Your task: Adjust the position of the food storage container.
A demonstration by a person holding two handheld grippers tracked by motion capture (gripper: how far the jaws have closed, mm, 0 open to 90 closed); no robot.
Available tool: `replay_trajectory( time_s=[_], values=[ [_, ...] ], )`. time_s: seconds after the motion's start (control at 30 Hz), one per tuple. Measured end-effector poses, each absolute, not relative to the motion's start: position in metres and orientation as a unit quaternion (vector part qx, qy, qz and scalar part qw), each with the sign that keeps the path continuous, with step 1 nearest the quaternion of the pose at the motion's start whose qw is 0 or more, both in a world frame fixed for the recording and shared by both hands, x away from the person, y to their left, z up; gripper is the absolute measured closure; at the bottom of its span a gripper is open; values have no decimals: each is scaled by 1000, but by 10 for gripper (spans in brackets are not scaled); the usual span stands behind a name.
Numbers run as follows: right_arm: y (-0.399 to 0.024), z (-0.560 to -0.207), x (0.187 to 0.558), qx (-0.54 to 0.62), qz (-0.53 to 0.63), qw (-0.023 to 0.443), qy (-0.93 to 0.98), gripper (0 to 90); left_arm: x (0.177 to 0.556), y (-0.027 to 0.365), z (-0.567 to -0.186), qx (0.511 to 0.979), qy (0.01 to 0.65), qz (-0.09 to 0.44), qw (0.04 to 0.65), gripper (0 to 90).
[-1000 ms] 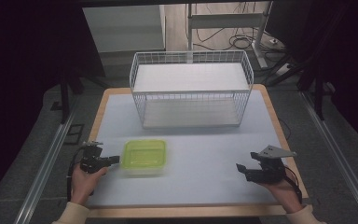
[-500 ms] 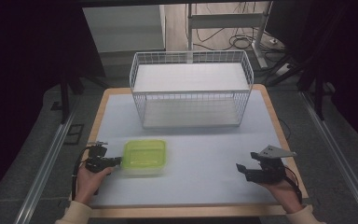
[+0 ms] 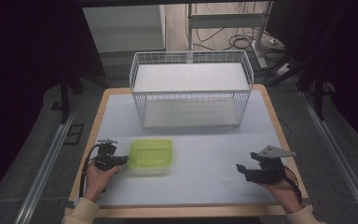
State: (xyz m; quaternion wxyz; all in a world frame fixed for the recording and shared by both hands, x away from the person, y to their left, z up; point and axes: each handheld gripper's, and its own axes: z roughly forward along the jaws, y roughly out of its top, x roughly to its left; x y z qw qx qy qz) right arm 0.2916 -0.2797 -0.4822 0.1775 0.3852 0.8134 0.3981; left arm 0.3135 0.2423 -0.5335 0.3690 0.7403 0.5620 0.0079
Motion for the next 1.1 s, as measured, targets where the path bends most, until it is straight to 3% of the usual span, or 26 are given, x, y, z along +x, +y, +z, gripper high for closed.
replay_trajectory(
  time_s=[1.1],
  values=[
    [-277,-483,291,380,398,171,817,253,342,141,-523,778,503,-11,375,900]
  ],
)
